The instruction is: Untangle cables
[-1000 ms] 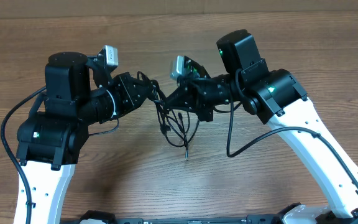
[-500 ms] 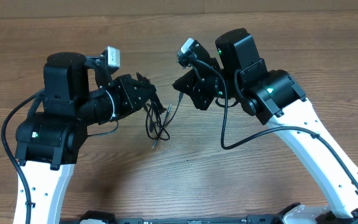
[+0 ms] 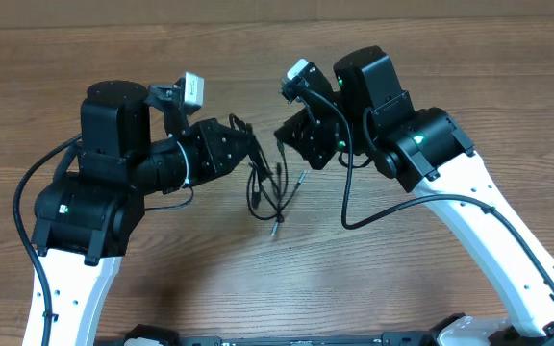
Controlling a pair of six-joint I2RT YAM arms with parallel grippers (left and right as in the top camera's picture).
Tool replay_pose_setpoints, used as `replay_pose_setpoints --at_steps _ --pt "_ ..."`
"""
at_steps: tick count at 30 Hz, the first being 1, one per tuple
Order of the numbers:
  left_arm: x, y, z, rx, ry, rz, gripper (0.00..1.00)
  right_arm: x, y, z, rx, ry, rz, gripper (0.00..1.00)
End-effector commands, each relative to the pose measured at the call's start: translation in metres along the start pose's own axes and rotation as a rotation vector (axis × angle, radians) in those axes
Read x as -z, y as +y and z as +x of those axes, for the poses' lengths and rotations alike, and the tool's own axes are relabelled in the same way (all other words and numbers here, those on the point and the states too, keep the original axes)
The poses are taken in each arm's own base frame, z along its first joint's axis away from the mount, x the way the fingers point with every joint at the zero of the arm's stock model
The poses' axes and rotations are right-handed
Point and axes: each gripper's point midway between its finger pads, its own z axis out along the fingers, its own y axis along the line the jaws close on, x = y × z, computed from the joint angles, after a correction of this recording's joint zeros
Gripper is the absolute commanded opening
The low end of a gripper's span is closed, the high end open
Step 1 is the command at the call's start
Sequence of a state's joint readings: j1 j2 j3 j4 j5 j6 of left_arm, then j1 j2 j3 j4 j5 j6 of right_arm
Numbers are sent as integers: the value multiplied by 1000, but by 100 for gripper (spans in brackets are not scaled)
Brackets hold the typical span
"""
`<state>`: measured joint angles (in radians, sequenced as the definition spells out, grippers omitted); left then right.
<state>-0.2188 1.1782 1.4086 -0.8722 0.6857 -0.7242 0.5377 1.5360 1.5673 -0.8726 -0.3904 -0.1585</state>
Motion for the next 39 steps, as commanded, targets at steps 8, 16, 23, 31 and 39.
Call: replay_pose_setpoints --at_steps 8,16,23,31,39 --pt "9 -2 -9 -174 -67 -32 4 16 -7 -7 -61 -23 45 100" --pt "8 -8 -9 -296 -65 -11 4 20 30 -23 -46 -87 -172 100" --pt "11 -44 -2 -374 -29 178 4 24 43 -39 -159 -133 -261 100" --pt "13 -51 -1 -381 -22 214 4 24 42 -46 -284 -146 -269 100" --pt "14 -58 3 -393 -3 253 4 18 8 -44 -440 -159 -83 100"
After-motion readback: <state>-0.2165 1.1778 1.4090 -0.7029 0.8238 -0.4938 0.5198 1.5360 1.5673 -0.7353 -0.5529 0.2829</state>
